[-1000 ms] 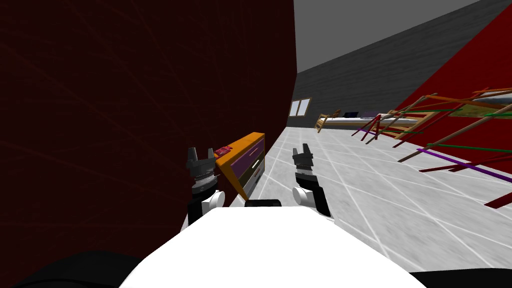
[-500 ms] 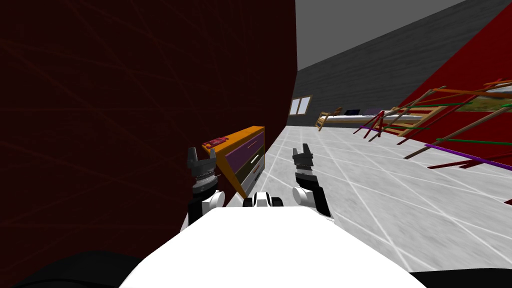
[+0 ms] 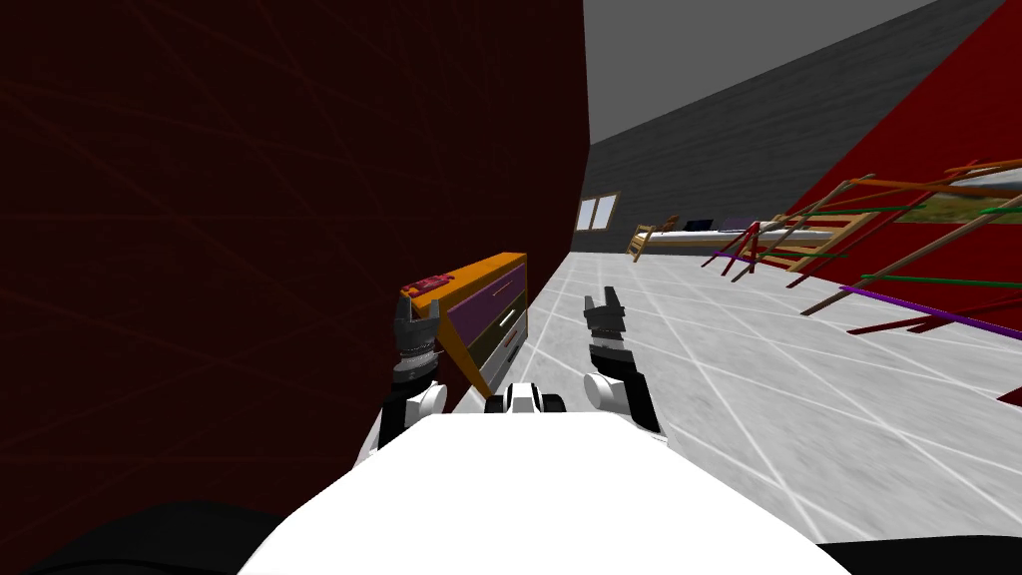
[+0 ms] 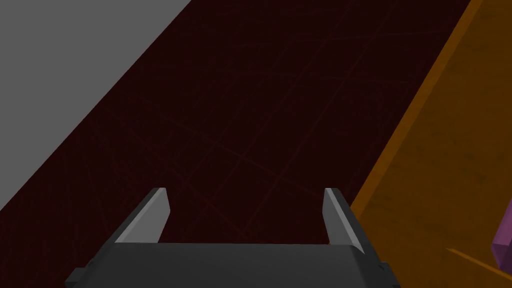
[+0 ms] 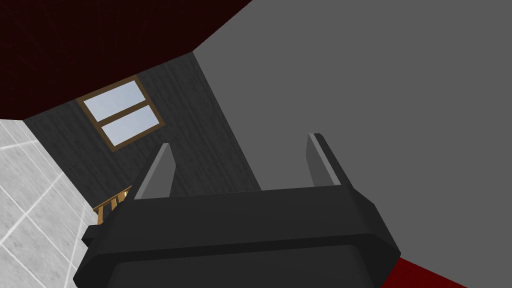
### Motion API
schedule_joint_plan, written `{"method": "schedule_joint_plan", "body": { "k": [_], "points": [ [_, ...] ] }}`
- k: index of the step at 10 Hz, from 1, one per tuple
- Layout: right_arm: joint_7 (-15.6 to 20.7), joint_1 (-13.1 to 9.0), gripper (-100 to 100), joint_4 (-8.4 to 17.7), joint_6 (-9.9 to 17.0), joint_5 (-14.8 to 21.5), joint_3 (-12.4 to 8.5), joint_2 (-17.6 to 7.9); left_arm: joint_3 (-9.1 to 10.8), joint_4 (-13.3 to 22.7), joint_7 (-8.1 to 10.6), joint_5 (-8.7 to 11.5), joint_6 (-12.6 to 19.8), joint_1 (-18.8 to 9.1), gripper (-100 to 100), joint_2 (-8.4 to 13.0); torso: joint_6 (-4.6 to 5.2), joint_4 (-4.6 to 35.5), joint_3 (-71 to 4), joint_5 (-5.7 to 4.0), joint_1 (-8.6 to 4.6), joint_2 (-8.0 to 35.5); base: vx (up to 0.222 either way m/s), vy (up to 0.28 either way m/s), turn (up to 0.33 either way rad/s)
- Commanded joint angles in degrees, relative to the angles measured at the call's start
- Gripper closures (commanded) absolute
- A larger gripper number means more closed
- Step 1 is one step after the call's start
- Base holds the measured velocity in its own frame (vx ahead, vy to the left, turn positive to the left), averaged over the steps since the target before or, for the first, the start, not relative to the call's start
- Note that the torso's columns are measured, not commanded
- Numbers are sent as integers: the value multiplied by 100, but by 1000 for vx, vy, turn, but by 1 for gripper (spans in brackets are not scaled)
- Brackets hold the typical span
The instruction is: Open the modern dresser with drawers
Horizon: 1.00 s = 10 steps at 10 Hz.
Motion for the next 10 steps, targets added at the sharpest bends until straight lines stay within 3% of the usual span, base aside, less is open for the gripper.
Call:
{"method": "schedule_joint_plan", "body": {
  "k": [1,5,10],
  "points": [
    [0,0,0,0,0,0,0,0,-33,411,2,-8,-96,-25,-100,226,4,-11,-12,5,7,-20,29,-13,-49],
    [0,0,0,0,0,0,0,0,-70,762,-4,-22,-182,-72,-100,333,3,-16,-25,10,22,-38,18,-10,-25],
    [0,0,0,0,0,0,0,0,-154,1507,-17,-55,-376,-178,-100,483,3,-55,-47,38,52,-89,24,-8,-39]
  ]
}}
